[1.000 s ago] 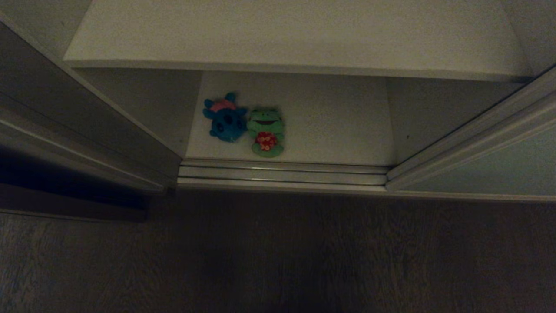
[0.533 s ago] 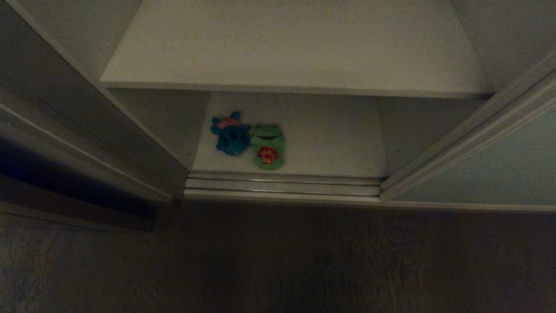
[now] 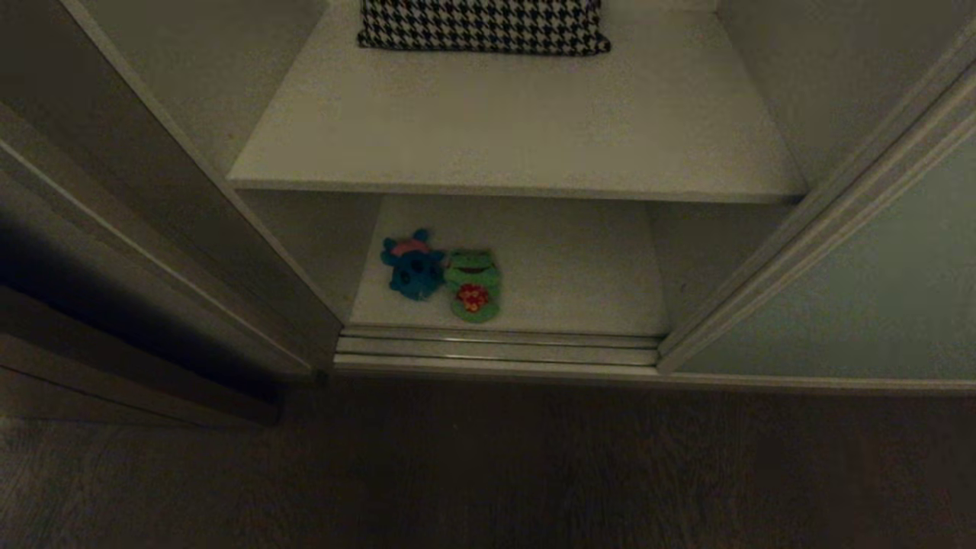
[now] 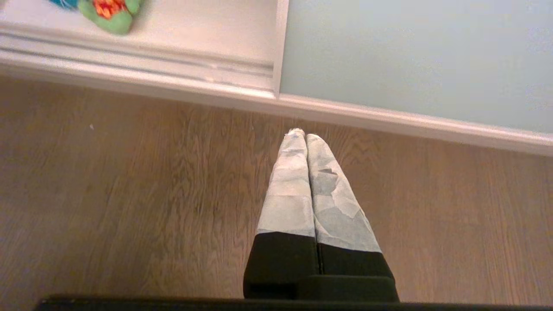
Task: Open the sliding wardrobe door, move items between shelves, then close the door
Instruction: Close the door
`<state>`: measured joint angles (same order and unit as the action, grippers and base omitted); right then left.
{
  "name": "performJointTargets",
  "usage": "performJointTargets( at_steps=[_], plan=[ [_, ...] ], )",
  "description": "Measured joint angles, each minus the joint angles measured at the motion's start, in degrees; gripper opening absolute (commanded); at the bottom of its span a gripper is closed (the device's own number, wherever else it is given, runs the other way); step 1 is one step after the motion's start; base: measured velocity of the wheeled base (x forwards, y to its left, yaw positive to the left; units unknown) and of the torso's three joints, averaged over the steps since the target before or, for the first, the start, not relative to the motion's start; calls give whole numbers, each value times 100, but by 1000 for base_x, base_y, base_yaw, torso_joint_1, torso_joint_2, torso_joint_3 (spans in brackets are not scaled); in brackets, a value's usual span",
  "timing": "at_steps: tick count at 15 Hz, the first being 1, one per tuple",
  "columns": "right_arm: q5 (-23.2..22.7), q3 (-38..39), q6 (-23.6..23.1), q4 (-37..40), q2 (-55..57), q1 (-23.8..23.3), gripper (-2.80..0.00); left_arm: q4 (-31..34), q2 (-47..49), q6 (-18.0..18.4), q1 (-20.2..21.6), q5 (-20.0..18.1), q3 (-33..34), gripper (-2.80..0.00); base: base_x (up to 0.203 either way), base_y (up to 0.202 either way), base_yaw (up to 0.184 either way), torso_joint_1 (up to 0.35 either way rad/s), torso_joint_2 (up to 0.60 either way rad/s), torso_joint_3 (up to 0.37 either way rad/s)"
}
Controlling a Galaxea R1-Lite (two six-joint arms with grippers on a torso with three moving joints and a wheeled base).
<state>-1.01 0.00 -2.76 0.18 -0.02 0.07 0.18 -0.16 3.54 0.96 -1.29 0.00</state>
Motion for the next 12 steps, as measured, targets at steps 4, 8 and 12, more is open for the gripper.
performJointTargets(
  at_steps=[4, 8, 12],
  plan=[
    [-2, 0, -1, -2, 0, 0, -280, 0, 2, -7, 2, -2, 0, -280, 0, 0, 0, 2, 2, 200],
    [-4, 0, 0, -2, 0, 0, -280, 0, 2, -21, -2, 0, 0, -280, 0, 0, 0, -1, 1, 151],
    [-2, 0, 0, 0, 0, 0, -280, 0, 2, -37, -2, -1, 0, -280, 0, 0, 0, 0, 0, 0]
  ],
)
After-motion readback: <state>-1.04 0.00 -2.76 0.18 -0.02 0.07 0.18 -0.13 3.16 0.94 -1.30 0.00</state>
